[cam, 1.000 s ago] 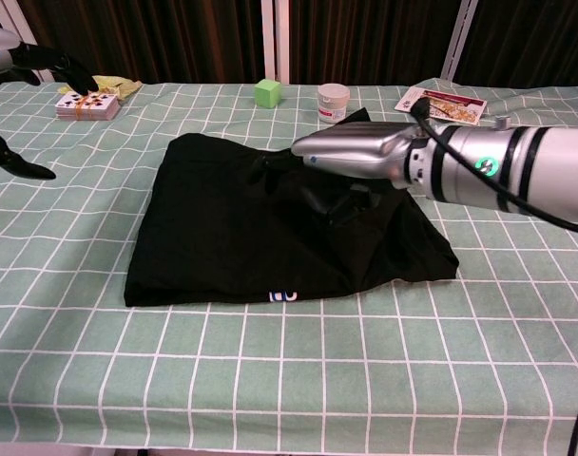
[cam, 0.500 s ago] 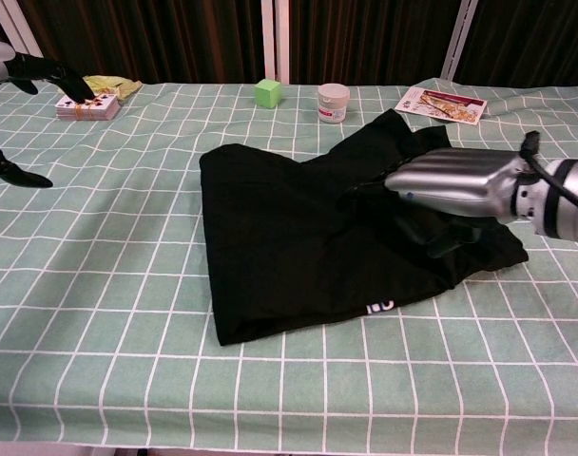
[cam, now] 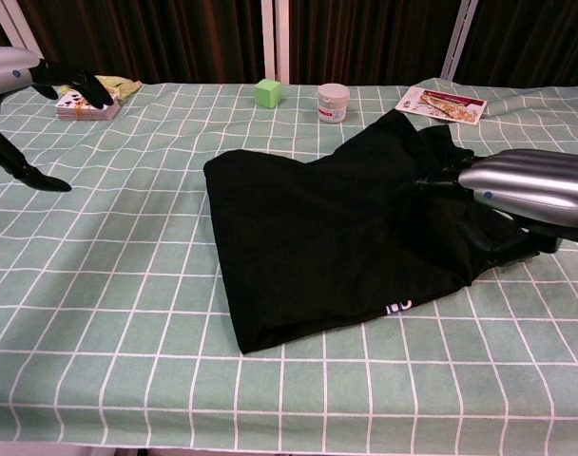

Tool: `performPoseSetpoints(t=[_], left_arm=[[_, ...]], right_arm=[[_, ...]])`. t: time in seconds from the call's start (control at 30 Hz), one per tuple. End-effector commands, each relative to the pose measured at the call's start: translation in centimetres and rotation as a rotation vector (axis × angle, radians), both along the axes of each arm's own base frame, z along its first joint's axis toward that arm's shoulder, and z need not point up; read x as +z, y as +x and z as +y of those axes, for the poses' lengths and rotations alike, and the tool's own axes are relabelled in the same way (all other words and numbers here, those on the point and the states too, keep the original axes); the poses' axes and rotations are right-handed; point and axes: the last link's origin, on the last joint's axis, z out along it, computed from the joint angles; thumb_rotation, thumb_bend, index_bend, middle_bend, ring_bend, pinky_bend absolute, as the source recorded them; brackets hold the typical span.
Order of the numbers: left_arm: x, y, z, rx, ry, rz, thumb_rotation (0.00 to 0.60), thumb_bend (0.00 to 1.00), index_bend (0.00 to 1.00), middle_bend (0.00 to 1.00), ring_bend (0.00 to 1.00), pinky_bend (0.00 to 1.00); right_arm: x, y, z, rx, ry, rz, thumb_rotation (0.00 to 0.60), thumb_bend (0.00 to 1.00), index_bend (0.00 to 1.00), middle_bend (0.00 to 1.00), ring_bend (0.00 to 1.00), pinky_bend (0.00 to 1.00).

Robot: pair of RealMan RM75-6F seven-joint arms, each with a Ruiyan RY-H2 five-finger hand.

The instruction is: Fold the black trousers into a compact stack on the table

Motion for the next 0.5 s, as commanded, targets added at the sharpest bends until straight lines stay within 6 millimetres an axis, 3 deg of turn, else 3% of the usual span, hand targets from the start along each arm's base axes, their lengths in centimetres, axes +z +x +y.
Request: performPoseSetpoints(t=[0.03,0.3,0.5], left_arm=[[0.0,-0.2,0.0,0.003,0.002,-0.002,0.600,0.09,0.19,0.20,0.08,0.17],[-0.4,-0.8,-0.3,-0.004,-0.010,0.015,0.600,0.09,0.19,0.20,0.08,0.17],[-1.5,-1.2,-0.7,-0.045,-0.042,0.078,0.600,0.09,0.20,0.20,0.08,0.17]], right_arm=[[0.9,-1.5,0.8,-0.028,-0.015,0.023,0.600,0.79,0.15,0.26,0.15,0.12],[4.4,-6.0,1.9,-0.163,-0.120,0.053,0.600,0.78,0.15,0.26,0.17,0.12],[3.8,-8.5,1.8,-0.254,-0.109,0.092,0.600,0.78,0.15,0.26,0.17,0.11]])
